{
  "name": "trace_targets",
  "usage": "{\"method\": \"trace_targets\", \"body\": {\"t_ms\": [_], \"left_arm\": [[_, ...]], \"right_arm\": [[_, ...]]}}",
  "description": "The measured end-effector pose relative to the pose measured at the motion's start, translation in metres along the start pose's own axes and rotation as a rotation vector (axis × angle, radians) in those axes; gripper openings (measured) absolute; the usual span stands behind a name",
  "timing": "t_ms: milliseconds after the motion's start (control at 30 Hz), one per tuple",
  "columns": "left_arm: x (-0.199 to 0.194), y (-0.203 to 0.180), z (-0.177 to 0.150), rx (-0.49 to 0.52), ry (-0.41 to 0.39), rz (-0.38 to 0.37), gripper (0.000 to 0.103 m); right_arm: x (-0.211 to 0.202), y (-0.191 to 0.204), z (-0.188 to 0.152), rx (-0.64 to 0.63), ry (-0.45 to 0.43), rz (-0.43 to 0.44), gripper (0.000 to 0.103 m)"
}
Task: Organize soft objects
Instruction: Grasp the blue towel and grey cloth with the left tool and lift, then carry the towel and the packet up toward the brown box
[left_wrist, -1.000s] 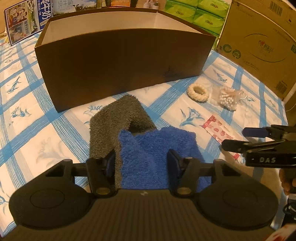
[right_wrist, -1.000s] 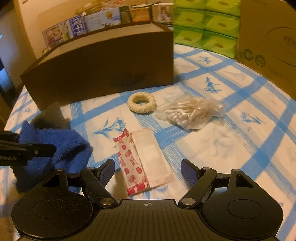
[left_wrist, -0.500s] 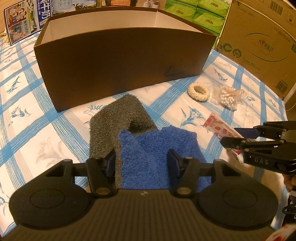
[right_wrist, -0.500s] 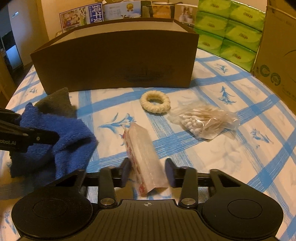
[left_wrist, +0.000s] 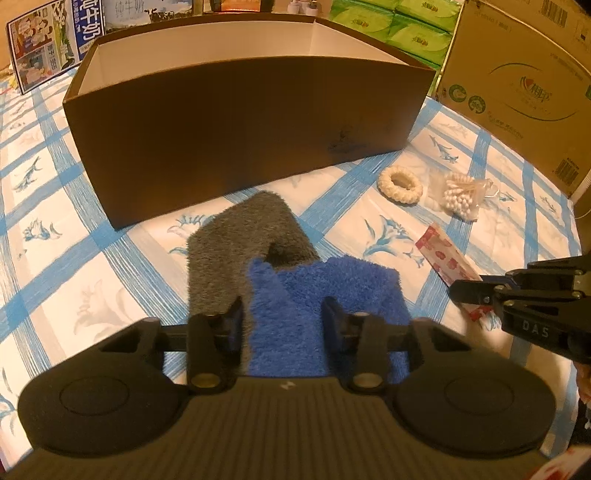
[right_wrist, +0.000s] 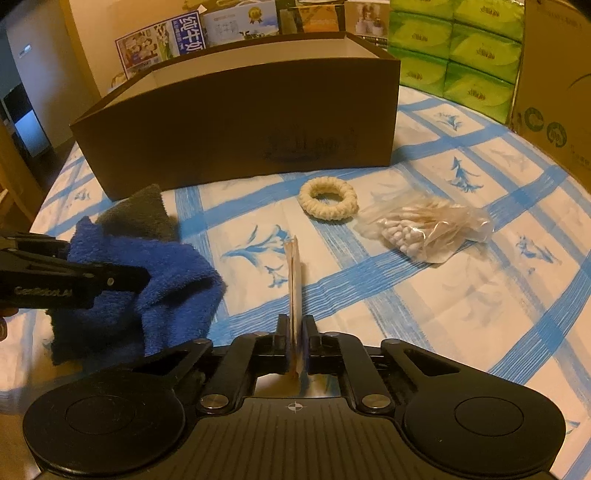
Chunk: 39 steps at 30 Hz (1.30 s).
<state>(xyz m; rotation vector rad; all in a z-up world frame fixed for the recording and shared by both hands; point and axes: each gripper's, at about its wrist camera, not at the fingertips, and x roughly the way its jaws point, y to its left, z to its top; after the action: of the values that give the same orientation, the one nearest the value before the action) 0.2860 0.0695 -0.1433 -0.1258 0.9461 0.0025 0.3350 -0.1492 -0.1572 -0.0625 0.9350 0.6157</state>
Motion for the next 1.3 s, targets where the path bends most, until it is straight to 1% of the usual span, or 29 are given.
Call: {"method": "trace_targets", "body": {"t_ms": [133,233,533,767,1000,1300], "left_arm": [[-0.001,0.001,0.002,0.002,-0.001,0.006,0.019],[-0.004,-0.001,0.002,0.015,-0.007,0.012,0.015],[-0.012,-0.005,0.002,0.019,-0.016,0.006,0.013],[-0.036,-0.003,-0.001,0.018,-0.051,0.008,0.012],[-0.075,0.004,-0.001,-0.001,-0.117,0.018,0.012],[-0.128,0.007,0.006,-0.008,-0.223,0.026,0.012]], "right_arm": [[-0.002,0.000,-0.001,0.024,-0.003,0.007,0.004],[-0.003,0.000,-0.002,0.035,-0.003,0.007,0.004],[-0.010,-0.001,-0.004,0.054,-0.017,0.009,0.004],[-0.025,0.001,-0.004,0.071,-0.042,0.026,0.004],[-0.048,0.006,-0.001,0.076,-0.078,0.044,0.004],[-0.075,0.015,0.000,0.068,-0.123,0.063,0.004]]}}
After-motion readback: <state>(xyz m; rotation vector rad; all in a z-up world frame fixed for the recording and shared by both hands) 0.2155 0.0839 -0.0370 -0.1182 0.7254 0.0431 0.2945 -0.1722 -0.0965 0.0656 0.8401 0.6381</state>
